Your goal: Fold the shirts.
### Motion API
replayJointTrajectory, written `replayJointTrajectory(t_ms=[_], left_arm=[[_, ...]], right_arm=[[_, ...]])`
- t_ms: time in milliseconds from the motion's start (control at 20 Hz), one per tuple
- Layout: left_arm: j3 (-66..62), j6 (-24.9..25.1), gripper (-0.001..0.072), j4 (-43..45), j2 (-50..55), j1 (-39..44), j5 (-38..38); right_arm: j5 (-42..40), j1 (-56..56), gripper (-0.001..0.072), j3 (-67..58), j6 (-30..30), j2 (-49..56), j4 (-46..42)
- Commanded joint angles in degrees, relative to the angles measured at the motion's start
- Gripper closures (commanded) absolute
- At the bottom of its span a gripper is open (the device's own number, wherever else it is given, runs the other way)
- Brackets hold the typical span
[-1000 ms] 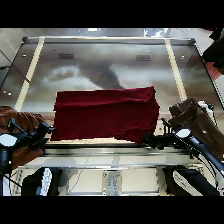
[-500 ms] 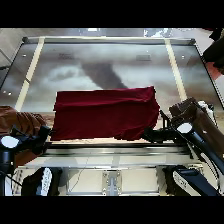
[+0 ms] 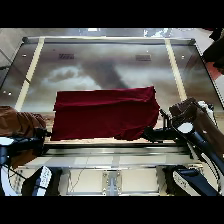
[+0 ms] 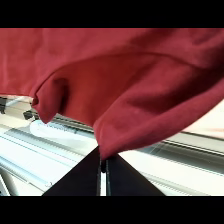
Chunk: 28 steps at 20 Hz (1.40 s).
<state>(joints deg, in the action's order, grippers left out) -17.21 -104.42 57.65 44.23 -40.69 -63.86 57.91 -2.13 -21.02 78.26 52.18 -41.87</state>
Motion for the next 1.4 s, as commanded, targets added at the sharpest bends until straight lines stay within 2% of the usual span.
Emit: replayJointTrajectory(t_ms=[0, 100, 150, 200, 300, 350, 400, 450, 500, 700, 800, 1000, 1100, 1150, 1350], left_arm=[[0.02, 7.76, 0.0161, -5.79, 7.30, -1.16, 2.82], [0.02, 8.17, 0.0234, -5.42, 9.81, -1.18, 3.98], [0.02, 8.96, 0.0247, -5.46, 10.38, -1.16, 4.68], [0.00, 9.40, 0.0307, -5.46, 10.47, -1.18, 5.01], [-0.02, 10.75, 0.0561, -5.51, 10.47, -1.16, 5.79], [-0.02, 11.10, 0.0604, -5.44, 10.47, -1.18, 6.10], [-0.04, 12.02, 0.0604, -5.46, 10.47, -1.18, 6.54], [-0.04, 12.55, 0.0636, -5.46, 10.47, -1.18, 6.78], [-0.07, 12.59, 0.0699, -5.60, 10.45, -1.18, 6.64], [-2.93, 21.11, 0.0698, -8.26, 5.79, -1.18, 0.33], [-6.60, 21.57, 0.0698, -8.31, 0.44, -1.18, -1.79], [-15.78, 21.55, 0.0699, -9.31, -8.52, -1.18, 0.46], [-21.29, 22.32, 0.0700, -9.64, -8.24, -0.70, 0.66], [-24.15, 24.28, 0.0701, -9.66, -7.13, 0.66, 0.76], [-31.61, 25.35, 0.0702, -6.05, 2.47, 11.04, 6.23]], right_arm=[[-0.02, -0.07, 0.0694, 0.00, 0.04, -0.04, -0.26], [0.07, -0.07, 0.0694, -0.02, 0.07, -0.04, -0.15], [0.20, -0.07, 0.0694, -0.02, 0.09, -0.04, -0.15], [0.28, -0.07, 0.0695, -0.07, 0.11, -0.04, -0.13], [0.35, -0.07, 0.0695, -0.39, 0.09, -0.04, -0.11], [0.33, -0.07, 0.0695, -0.76, 0.09, -0.04, -0.09], [0.35, -0.07, 0.0695, -1.38, 0.09, -0.04, -0.13], [0.42, -0.07, 0.0695, -2.14, 0.09, -0.07, -0.15], [0.92, -0.07, 0.0695, -3.26, 0.09, -0.04, -0.15], [10.91, -0.07, 0.0696, -10.80, 0.15, -0.31, -1.60], [14.95, -0.07, 0.0696, -15.10, 0.90, -1.29, -3.23], [17.66, -0.07, 0.0696, -24.68, 2.29, -2.54, -5.05], [16.35, -0.07, 0.0698, -29.33, 3.32, -2.38, -6.95], [15.56, -0.07, 0.0697, -31.15, 3.32, -2.01, -7.02], [12.55, -2.12, 0.0698, -35.89, 2.97, 4.48, -8.55]])
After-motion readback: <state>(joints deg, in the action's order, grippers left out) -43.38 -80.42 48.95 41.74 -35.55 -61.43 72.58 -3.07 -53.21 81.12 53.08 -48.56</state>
